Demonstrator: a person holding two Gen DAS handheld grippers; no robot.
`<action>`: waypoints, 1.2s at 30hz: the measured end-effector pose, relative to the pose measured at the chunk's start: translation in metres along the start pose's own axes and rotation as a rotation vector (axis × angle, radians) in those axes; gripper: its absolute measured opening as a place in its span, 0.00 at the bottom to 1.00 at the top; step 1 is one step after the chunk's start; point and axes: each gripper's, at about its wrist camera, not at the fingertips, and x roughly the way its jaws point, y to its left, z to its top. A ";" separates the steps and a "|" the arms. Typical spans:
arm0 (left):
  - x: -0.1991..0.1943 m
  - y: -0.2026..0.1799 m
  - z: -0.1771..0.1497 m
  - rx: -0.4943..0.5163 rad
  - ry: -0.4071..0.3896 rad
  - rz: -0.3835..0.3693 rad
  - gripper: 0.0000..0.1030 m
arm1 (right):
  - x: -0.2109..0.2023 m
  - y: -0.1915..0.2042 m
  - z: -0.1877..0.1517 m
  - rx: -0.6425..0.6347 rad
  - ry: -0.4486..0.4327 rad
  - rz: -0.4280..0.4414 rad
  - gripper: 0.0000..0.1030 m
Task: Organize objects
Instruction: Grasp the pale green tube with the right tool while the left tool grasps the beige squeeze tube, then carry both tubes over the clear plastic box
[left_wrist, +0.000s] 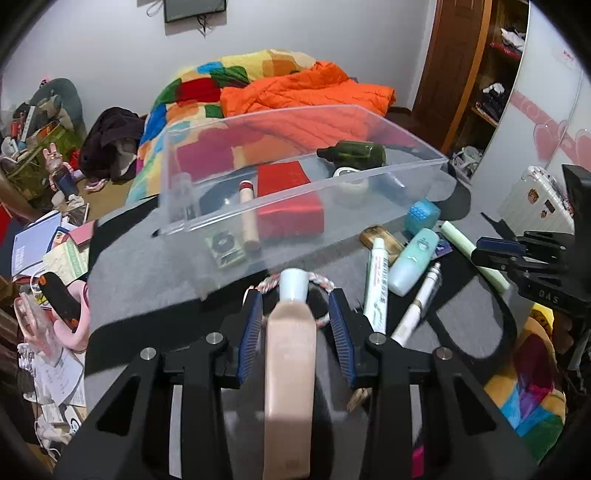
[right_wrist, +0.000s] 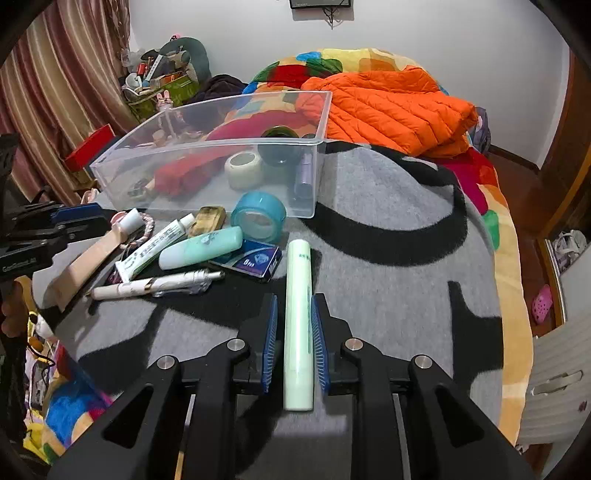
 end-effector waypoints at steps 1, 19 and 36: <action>0.004 0.000 0.002 0.000 0.008 -0.001 0.37 | 0.003 0.000 0.001 0.001 0.002 -0.002 0.16; 0.011 -0.003 0.000 0.013 0.023 0.032 0.19 | -0.011 -0.001 -0.001 0.024 -0.076 0.020 0.14; -0.127 0.027 0.013 -0.145 -0.339 0.066 0.19 | -0.075 0.028 0.058 -0.005 -0.297 0.081 0.14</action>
